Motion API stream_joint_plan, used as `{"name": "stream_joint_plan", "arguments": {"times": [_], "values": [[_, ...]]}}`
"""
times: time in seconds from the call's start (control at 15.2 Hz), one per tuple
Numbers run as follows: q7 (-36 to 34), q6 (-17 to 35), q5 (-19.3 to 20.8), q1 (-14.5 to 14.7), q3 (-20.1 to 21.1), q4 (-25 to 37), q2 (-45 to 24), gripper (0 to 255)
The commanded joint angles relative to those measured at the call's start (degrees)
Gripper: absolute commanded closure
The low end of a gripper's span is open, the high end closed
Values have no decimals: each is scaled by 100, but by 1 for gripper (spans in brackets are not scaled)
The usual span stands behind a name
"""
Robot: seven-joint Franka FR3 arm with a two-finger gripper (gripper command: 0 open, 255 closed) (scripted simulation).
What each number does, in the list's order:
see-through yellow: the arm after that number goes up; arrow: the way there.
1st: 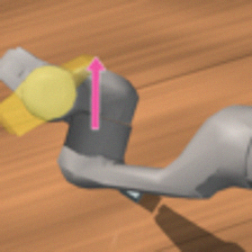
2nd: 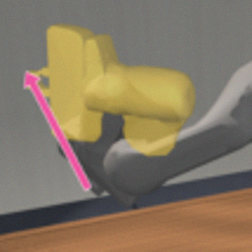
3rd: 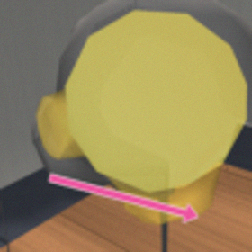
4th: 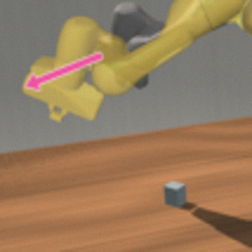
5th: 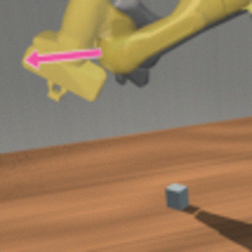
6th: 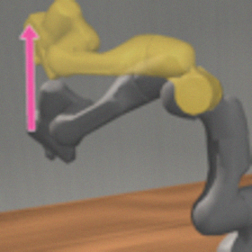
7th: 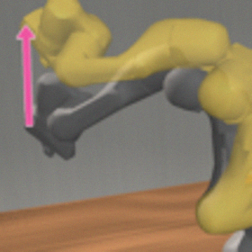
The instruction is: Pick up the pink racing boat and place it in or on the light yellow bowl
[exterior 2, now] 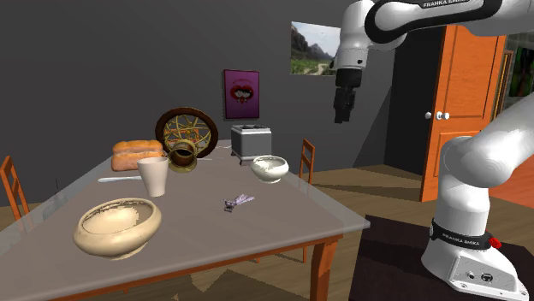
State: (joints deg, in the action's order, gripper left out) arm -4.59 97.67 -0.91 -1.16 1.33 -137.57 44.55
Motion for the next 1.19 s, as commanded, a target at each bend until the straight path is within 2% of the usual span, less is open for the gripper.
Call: {"name": "stream_joint_plan", "arguments": {"times": [0.0,0.53,1.12], "values": [[0,0,0,0,0,0,0,0],[937,1772,-1,344,-155,-272,-1235,0],[2039,3475,-183,751,-245,69,-3000,0]]}}
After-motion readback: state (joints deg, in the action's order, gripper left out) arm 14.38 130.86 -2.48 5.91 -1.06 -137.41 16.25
